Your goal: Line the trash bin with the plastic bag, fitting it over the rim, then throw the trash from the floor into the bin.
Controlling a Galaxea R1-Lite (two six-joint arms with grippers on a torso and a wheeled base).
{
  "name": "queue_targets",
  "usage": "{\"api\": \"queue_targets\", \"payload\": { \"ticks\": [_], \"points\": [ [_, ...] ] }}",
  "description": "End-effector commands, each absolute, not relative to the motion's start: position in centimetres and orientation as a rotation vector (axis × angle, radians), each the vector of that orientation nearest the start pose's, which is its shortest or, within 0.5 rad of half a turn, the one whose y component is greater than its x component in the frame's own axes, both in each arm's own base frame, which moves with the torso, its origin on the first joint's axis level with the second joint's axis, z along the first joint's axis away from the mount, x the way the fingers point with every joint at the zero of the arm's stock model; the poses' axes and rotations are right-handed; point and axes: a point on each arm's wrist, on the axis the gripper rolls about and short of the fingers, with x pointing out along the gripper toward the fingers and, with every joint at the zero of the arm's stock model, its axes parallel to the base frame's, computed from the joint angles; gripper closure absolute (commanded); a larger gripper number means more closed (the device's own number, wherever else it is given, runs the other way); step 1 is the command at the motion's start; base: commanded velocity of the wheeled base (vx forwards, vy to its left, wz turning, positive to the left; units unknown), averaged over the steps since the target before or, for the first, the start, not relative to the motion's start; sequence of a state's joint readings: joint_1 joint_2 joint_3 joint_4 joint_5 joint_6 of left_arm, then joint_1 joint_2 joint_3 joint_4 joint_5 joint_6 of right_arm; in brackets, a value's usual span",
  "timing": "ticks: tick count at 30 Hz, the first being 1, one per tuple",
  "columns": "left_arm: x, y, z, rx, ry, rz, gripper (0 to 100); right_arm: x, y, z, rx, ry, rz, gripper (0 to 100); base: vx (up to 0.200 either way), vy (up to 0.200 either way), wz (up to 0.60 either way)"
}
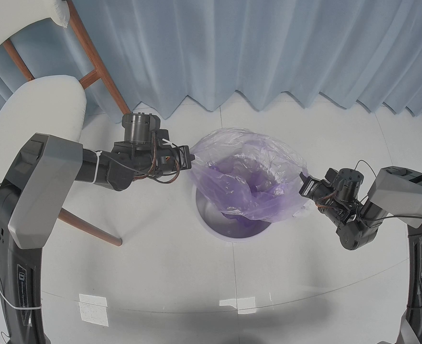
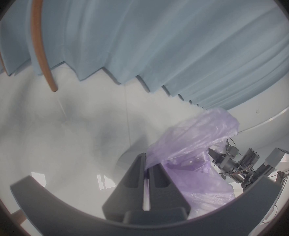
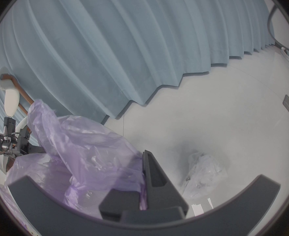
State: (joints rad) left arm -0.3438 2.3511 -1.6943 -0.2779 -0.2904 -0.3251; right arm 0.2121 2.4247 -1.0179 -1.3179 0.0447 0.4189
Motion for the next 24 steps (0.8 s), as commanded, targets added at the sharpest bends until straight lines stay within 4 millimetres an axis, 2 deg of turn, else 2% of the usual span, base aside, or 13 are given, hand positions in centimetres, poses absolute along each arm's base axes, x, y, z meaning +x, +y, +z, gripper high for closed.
{"api": "queue_targets", "payload": {
  "ticks": [1, 10, 18, 24],
  "points": [
    [46.2, -16.7, 12.0, -0.325, 0.508, -0.534, 100, 42.5, 9.3, 2.6, 0.408, 0.152, 0.238, 100, 0.000, 0.000, 0.00],
    [47.2, -16.9, 11.2, -0.353, 0.500, -0.490, 100, 45.3, 9.7, 4.9, 0.410, 0.133, 0.240, 100, 0.000, 0.000, 0.00],
    [47.8, -17.0, 11.6, -0.349, 0.469, -0.461, 100, 45.9, 9.8, 4.8, 0.410, 0.130, 0.239, 100, 0.000, 0.000, 0.00],
    [47.9, -16.8, 11.3, -0.345, 0.523, -0.443, 100, 45.8, 9.5, 4.8, 0.407, 0.144, 0.227, 100, 0.000, 0.000, 0.00]
  ]
}}
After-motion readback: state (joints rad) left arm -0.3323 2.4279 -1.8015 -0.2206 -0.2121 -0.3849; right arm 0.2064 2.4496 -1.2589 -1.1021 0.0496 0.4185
